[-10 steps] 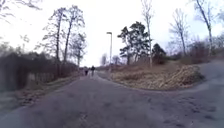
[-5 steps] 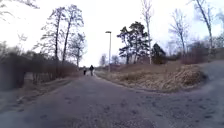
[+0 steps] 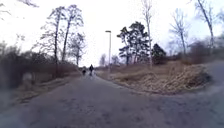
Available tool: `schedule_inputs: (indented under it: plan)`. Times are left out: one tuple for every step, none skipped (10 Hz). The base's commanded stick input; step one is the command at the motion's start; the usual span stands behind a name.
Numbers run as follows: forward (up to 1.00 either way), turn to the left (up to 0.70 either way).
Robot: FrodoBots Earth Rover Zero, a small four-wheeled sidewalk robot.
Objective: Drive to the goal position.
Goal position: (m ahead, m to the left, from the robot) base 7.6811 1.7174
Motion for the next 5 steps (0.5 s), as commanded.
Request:
schedule_inputs:
  plan:
    - [0.5,0.01]
    - [0.5,0.01]
    - [0.5,0.01]
    - [0.5,0.01]
    - [0.18,0.0]
